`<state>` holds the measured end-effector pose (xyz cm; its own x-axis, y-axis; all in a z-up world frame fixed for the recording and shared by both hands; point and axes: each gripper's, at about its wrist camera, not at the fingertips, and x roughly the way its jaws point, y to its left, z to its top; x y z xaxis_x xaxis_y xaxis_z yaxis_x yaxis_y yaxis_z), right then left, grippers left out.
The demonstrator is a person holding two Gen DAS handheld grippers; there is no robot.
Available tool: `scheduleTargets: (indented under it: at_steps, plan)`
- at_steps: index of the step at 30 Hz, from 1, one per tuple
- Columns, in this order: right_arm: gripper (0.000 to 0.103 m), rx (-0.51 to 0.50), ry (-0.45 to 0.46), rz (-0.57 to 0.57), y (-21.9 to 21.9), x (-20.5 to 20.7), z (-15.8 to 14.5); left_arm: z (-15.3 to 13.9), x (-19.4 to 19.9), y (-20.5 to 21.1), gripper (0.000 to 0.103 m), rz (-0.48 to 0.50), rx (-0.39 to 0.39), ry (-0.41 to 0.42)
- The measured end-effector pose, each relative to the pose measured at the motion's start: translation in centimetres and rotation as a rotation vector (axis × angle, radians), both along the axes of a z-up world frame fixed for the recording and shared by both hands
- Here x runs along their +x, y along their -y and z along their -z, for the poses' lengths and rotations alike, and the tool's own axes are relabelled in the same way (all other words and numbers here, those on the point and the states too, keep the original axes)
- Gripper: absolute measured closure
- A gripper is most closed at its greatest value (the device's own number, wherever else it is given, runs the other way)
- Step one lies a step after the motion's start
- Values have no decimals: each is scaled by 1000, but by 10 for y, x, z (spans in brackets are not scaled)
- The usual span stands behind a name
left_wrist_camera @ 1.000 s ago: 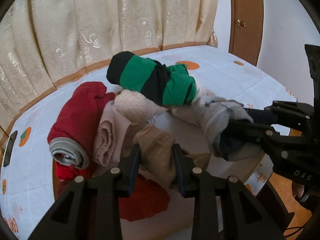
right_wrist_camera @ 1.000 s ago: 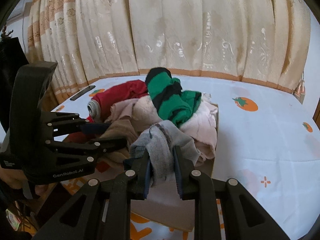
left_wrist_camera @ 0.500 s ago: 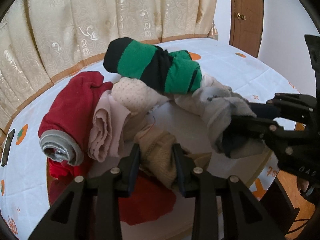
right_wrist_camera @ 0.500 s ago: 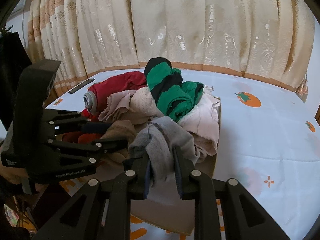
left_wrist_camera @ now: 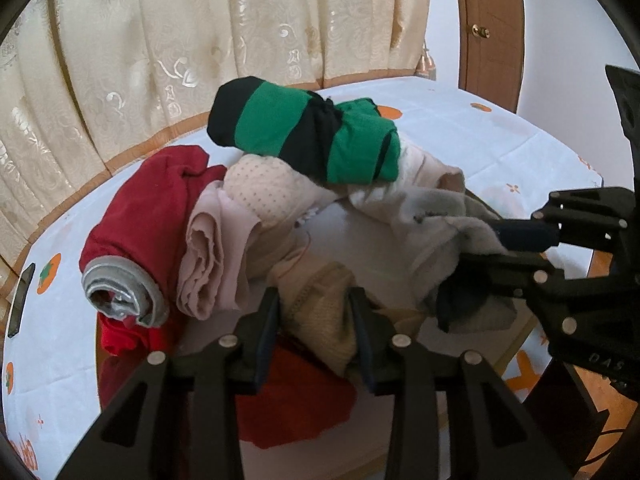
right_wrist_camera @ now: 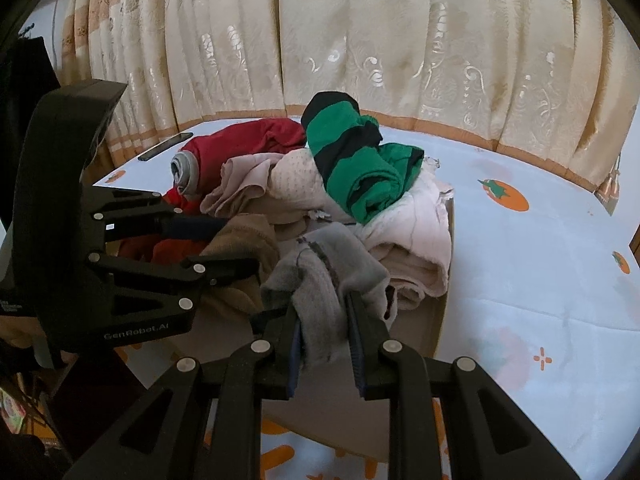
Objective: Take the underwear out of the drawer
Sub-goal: 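Lower both garments onto the pile in the tray, then open both grippers and raise them away from the tray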
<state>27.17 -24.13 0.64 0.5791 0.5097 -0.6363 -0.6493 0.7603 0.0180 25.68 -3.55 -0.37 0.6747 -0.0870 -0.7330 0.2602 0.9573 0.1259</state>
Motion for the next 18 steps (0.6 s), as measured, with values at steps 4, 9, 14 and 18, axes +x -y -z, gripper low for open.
scheduleTargets:
  at_steps: [4, 9, 14, 18]
  plan:
    - [80, -11, -14, -6, 0, -1, 2, 0, -3, -1, 66, 0, -3, 3]
    - [80, -12, -24, -3, 0, -3, 3, -1, -4, -1, 65, 2, -9, 3]
    - [68, -43, -22, -1, -5, -6, 3, -3, -8, 0, 61, 7, -16, 11]
    - [51, -37, -13, 12, -3, -11, 0, -7, -17, 1, 50, 17, -44, 18]
